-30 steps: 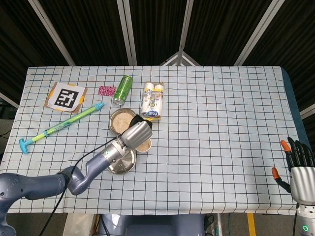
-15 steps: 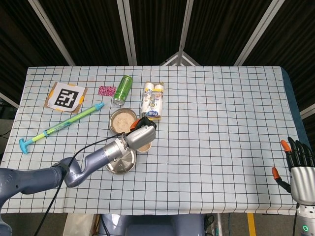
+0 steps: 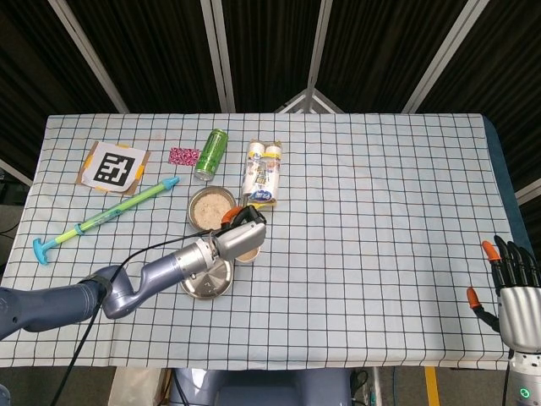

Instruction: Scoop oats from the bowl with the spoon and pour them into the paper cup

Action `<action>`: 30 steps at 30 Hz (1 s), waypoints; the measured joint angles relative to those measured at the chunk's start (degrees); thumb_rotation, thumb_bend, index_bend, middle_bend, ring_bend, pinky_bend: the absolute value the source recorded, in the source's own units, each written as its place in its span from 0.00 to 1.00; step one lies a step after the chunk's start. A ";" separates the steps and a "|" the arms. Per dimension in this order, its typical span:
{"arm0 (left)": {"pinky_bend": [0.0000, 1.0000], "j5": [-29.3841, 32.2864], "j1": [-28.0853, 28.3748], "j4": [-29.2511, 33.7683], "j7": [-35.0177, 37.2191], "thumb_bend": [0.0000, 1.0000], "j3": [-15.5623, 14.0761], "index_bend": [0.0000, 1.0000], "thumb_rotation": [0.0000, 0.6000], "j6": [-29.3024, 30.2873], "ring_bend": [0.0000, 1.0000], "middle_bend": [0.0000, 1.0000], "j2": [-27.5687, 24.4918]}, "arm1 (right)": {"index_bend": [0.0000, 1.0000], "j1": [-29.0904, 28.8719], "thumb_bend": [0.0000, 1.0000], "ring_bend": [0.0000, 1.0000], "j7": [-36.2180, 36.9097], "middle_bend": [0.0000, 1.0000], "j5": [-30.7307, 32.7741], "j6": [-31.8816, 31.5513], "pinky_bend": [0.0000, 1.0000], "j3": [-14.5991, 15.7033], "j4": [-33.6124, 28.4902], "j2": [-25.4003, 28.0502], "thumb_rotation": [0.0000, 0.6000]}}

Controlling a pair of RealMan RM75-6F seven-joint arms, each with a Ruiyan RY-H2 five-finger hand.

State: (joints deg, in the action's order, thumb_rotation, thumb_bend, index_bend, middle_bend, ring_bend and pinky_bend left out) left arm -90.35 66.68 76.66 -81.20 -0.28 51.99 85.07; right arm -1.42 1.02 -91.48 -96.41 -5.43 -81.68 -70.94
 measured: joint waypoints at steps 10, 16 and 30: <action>1.00 0.03 0.07 0.98 -0.23 0.47 1.58 0.57 1.00 -0.80 1.00 1.00 -0.31 | 0.00 -0.02 0.38 0.00 -0.05 0.04 0.04 0.11 0.09 0.02 -0.12 0.10 1.00; 1.00 -0.61 -0.73 1.36 -0.39 0.47 0.85 0.57 1.00 -1.73 1.00 1.00 -0.52 | 0.00 -0.01 0.38 0.00 -0.06 0.04 -0.02 0.09 0.09 0.05 -0.10 0.07 1.00; 1.00 9.24 -6.35 4.98 1.26 0.46 6.70 0.56 1.00 5.04 1.00 1.00 0.70 | 0.00 -0.04 0.38 0.00 -0.18 0.04 -0.08 0.24 0.09 0.14 -0.17 0.15 1.00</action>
State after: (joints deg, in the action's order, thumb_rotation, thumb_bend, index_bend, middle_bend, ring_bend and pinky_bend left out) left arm -81.11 60.33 81.65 -79.95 6.42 57.03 85.77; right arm -1.46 0.84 -91.56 -96.17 -5.28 -81.85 -70.79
